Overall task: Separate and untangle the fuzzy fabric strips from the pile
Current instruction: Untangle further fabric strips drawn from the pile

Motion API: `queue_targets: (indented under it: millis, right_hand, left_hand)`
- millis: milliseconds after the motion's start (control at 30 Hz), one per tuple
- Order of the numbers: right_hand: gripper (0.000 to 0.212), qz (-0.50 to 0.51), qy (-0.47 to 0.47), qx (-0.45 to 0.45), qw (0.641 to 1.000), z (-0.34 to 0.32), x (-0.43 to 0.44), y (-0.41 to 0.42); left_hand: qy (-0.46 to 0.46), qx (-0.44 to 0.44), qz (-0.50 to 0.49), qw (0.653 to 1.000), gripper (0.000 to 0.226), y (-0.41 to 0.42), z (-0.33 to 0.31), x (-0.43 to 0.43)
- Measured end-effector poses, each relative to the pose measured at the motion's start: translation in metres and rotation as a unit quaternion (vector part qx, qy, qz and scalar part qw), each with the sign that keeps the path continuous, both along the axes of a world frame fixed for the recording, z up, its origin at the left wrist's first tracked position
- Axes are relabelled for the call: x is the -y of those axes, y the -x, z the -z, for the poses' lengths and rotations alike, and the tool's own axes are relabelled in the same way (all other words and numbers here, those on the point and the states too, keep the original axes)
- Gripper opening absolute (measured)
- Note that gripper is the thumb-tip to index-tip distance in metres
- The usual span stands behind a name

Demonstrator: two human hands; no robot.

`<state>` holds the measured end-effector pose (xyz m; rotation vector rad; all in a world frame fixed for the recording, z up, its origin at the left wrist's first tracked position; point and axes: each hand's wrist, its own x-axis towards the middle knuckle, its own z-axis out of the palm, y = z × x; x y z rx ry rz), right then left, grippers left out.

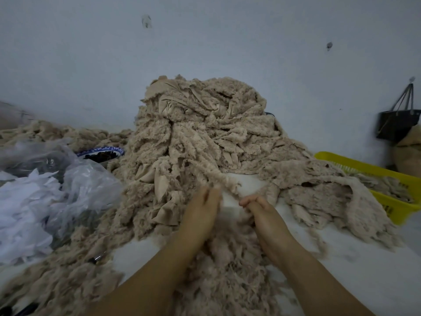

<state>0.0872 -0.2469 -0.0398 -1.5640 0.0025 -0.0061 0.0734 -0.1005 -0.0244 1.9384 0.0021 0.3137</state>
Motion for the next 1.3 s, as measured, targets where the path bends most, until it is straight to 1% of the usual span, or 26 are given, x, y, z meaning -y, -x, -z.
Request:
queue_targets:
  millis: [33,67,100,133,167,200,233,300,367,433,467,533,567,600,667,700,767,800,833,900,933,1000,1100,1167,1200,1300]
  right_hand:
    - [0.036,-0.005,0.04,0.015,0.999,-0.001,-0.001,0.0]
    - [0.038,-0.016,0.076,0.031,0.996,-0.001,-0.002,0.001]
    - [0.04,-0.031,0.105,0.046,0.993,-0.002,-0.003,0.003]
    - [0.041,-0.047,0.129,0.063,0.989,-0.002,-0.004,0.005]
    - [0.04,-0.059,0.15,0.08,0.984,-0.003,-0.005,0.007]
    - [0.038,-0.066,0.165,0.095,0.98,-0.002,-0.006,0.008]
    - [0.036,-0.069,0.176,0.106,0.976,-0.002,-0.006,0.009]
    - [0.031,-0.052,0.198,0.117,0.972,0.0,-0.006,0.008]
    - [0.029,-0.021,0.225,0.101,0.969,-0.001,-0.003,0.002]
    - [0.03,0.003,0.249,0.073,0.966,-0.002,0.0,-0.002]
    - [0.03,0.012,0.25,0.06,0.966,-0.002,0.0,-0.005]
    - [0.032,0.02,0.21,0.048,0.976,-0.004,0.001,-0.005]
    - [0.036,0.02,0.158,0.038,0.986,-0.006,0.002,-0.002]
    - [0.044,0.007,0.078,0.012,0.997,-0.006,0.003,-0.001]
    - [0.053,-0.024,-0.049,-0.038,0.998,-0.006,0.003,0.003]
    - [0.047,-0.051,-0.061,-0.034,0.996,-0.005,0.002,0.007]
    - [0.032,-0.084,-0.002,0.007,0.996,0.001,0.001,0.006]
    - [0.034,-0.085,0.017,0.029,0.996,0.003,0.0,0.005]
    - [0.035,-0.095,0.018,0.037,0.995,0.0,-0.001,0.008]
    - [0.023,-0.092,0.009,0.04,0.995,0.001,-0.001,0.006]
    - [0.023,-0.1,0.003,0.053,0.994,0.003,0.0,0.004]
    - [0.029,-0.128,0.01,0.075,0.989,0.001,-0.001,0.008]
    - [0.031,-0.155,0.154,0.083,0.972,0.002,-0.007,0.014]
    - [0.021,-0.135,0.274,0.108,0.946,0.007,-0.01,0.011]
    - [0.025,-0.116,0.305,0.12,0.938,0.008,-0.01,0.008]
    - [0.036,-0.081,0.284,0.132,0.946,0.002,-0.007,0.005]
  left_hand:
    - [0.111,-0.071,-0.007,0.991,0.037,-0.009,-0.006,-0.003]
    - [0.247,-0.14,0.012,0.959,0.035,-0.019,-0.011,-0.004]
    - [0.386,-0.193,0.03,0.902,0.032,-0.027,-0.018,-0.005]
    - [0.498,-0.216,0.035,0.839,0.029,-0.034,-0.024,-0.007]
    - [0.564,-0.214,0.027,0.797,0.028,-0.042,-0.027,-0.01]
    - [0.588,-0.201,0.011,0.783,0.03,-0.049,-0.028,-0.011]
    - [0.582,-0.192,-0.006,0.79,0.033,-0.053,-0.029,-0.011]
    - [0.503,-0.175,-0.037,0.845,0.033,-0.053,-0.026,-0.006]
    - [0.351,-0.147,-0.049,0.923,0.031,-0.045,-0.018,-0.001]
    - [0.184,-0.094,-0.021,0.978,0.033,-0.03,-0.005,0.002]
    - [0.1,-0.063,0.01,0.993,0.034,-0.019,0.0,0.003]
    - [-0.059,-0.012,0.101,0.993,0.036,0.001,0.006,0.014]
    - [-0.093,0.001,0.139,0.986,0.037,0.007,0.009,0.021]
    - [-0.095,0.011,0.158,0.983,0.039,0.011,0.01,0.027]
    - [-0.069,0.023,0.154,0.985,0.041,0.012,0.01,0.033]
    - [-0.064,0.027,0.151,0.986,0.04,0.011,0.01,0.032]
    - [-0.059,0.021,0.16,0.985,0.036,0.01,0.012,0.029]
    - [-0.042,0.009,0.161,0.986,0.034,0.011,0.012,0.027]
    - [-0.011,-0.007,0.155,0.988,0.031,0.013,0.013,0.025]
    - [0.09,-0.05,0.134,0.986,0.027,0.015,0.011,0.022]
    - [0.163,-0.069,0.129,0.976,0.024,0.014,0.009,0.021]
    - [0.319,-0.089,0.129,0.935,0.013,0.008,0.004,0.016]
    - [0.484,-0.079,0.116,0.864,0.014,0.001,-0.001,0.005]
    - [0.55,-0.069,0.129,0.823,0.012,0.0,-0.004,-0.003]
    - [0.569,-0.075,0.144,0.807,0.019,0.0,-0.004,-0.006]
    - [0.573,-0.111,0.156,0.797,0.038,-0.002,-0.006,-0.016]
